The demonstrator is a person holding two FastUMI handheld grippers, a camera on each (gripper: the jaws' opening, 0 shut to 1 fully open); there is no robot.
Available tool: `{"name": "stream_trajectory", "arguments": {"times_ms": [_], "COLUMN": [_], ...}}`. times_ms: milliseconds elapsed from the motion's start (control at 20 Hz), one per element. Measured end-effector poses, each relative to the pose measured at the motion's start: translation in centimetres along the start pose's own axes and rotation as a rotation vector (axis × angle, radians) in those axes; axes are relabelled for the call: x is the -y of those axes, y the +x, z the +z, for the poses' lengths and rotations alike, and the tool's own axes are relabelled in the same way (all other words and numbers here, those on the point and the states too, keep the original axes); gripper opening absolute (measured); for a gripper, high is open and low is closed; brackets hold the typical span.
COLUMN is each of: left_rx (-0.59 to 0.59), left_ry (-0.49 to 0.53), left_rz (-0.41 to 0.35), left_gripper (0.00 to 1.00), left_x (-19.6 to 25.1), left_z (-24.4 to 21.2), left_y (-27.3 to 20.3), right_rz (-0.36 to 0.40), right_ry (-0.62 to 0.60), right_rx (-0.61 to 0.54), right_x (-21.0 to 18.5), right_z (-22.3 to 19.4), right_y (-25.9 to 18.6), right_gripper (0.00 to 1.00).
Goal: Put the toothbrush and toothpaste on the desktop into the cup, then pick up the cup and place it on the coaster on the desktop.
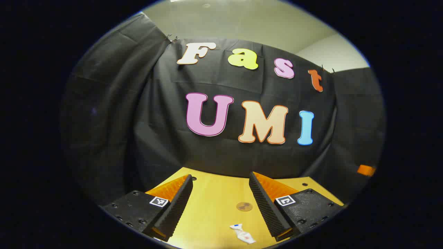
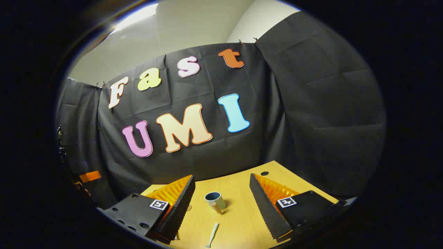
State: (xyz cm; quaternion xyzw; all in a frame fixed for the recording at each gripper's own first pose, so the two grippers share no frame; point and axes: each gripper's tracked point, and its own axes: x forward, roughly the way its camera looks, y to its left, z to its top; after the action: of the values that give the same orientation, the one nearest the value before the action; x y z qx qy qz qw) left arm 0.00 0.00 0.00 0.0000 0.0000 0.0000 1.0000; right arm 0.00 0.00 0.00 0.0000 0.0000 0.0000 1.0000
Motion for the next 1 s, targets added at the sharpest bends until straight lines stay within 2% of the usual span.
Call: {"name": "stream_trajectory", "arguments": {"times_ms": [500, 750, 1000], "left_rx": [-0.145, -0.188, -0.221], "left_ry": [-0.052, -0.116, -0.096], "left_rz": [-0.118, -0.126, -0.115], "left_gripper": [0.96, 0.98, 0.96], "left_x": [4.2, 4.5, 3.4], "left_z": [-6.8, -8.5, -9.6], "left_y": [0.8, 1.2, 1.3], "right_rz": [0.028, 0.043, 0.051], "right_ry": [-0.033, -0.036, -0.04], "right_rx": [-0.135, -0.184, -0.233], "right_x": [-2.3, -3.6, -4.7], "right_z": [-5.5, -7.6, -9.2], "right_y": [-0.1, 0.6, 1.4], "right_gripper": [0.98, 0.98, 0.98]}}
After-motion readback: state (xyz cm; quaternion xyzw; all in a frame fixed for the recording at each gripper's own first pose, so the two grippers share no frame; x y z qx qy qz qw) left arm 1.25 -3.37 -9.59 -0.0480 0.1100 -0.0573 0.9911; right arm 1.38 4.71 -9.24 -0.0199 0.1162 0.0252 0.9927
